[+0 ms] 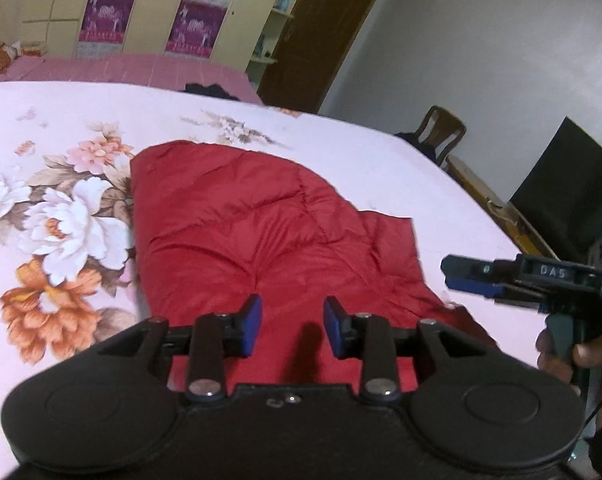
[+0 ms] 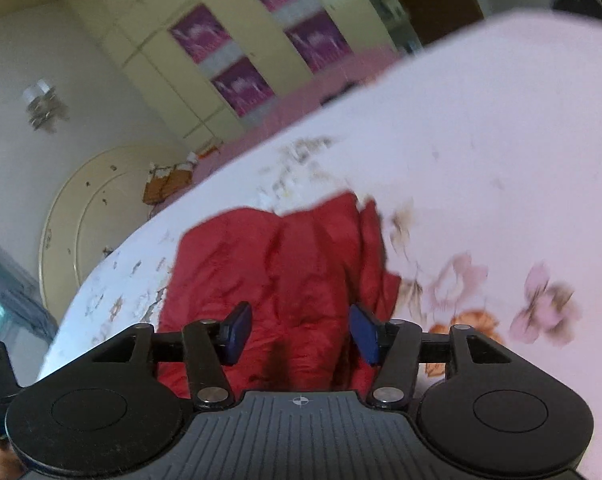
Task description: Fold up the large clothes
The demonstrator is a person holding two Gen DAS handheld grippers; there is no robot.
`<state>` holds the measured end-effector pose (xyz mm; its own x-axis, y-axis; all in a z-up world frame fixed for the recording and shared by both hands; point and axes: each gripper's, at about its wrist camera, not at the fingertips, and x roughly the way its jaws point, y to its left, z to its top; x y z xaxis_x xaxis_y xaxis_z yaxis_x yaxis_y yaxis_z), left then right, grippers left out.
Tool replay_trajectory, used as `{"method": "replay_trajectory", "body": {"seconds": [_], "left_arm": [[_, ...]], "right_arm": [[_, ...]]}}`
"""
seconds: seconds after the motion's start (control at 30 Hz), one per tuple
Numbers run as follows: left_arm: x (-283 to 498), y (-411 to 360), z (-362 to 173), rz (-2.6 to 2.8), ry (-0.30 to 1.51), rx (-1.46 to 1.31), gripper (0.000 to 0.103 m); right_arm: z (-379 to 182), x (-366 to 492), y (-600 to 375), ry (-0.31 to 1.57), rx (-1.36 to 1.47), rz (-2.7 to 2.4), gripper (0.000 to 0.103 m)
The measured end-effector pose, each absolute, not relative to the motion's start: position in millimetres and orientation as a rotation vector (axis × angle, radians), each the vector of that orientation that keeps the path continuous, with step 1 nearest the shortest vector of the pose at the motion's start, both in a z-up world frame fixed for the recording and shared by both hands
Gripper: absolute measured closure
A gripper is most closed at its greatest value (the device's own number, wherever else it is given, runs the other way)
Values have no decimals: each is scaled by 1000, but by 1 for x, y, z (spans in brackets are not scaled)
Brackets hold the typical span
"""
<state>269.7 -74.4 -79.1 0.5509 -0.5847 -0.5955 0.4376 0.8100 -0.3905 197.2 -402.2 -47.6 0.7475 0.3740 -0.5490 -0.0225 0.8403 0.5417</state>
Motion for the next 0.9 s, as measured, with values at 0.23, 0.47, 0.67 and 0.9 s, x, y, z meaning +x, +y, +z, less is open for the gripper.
{"method": "replay_trajectory", "body": {"seconds": [0.23, 0.47, 0.67, 0.9], "left_arm": [[229, -81, -87, -620, 772, -148, 72], [219, -82, -121, -600, 808, -157, 72], [225, -79, -110, -610, 823, -150, 72], [273, -66, -80, -562, 680, -173, 70]], "right_arm": [[-43, 161, -363, 748, 314, 383, 65], [-101, 164, -340, 900, 154, 337, 71], [-93, 162, -356, 896, 208, 334, 71], [-36, 201, -393, 658, 242, 267, 71]]}}
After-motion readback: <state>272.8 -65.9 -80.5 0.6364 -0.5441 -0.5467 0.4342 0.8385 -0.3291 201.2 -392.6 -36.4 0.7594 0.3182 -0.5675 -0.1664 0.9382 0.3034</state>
